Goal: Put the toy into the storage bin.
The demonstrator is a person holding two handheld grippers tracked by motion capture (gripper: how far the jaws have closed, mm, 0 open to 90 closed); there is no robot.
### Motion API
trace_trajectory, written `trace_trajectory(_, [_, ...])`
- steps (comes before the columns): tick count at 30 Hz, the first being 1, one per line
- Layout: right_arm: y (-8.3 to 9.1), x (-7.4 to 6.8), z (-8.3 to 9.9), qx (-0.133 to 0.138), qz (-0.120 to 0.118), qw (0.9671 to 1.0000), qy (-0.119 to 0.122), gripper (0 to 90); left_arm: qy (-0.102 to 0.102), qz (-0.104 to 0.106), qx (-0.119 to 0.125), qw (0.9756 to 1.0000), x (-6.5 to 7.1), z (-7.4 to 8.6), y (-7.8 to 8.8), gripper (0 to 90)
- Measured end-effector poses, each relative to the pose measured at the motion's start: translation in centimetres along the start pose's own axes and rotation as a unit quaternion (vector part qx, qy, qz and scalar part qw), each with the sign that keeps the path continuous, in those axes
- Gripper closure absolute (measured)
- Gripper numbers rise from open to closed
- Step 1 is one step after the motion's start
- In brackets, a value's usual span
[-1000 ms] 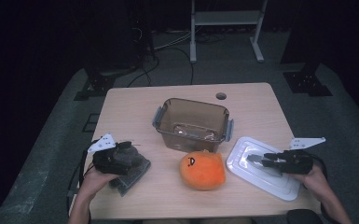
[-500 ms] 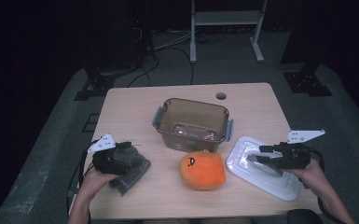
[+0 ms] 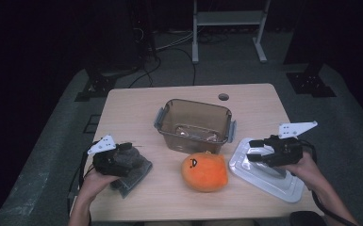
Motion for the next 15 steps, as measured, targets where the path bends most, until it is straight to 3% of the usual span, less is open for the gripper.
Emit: trace_trajectory(15, [-3.4, -2.6, -3.7, -0.003, -0.048, 0.9979, 0.044, 38.3, 0.004, 0.001, 0.003, 1.0000, 0.0, 0.0, 0.1, 10.0])
Point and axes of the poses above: each handheld gripper's, and its own axes: y roughly backward along the jaws, z roughly out of its underside, x roughly to its right, the point moved 2 cm from there along -y, roughly forward along the jaws, and after that the axes turned 4 degrees about z, right-handed, at the moved point
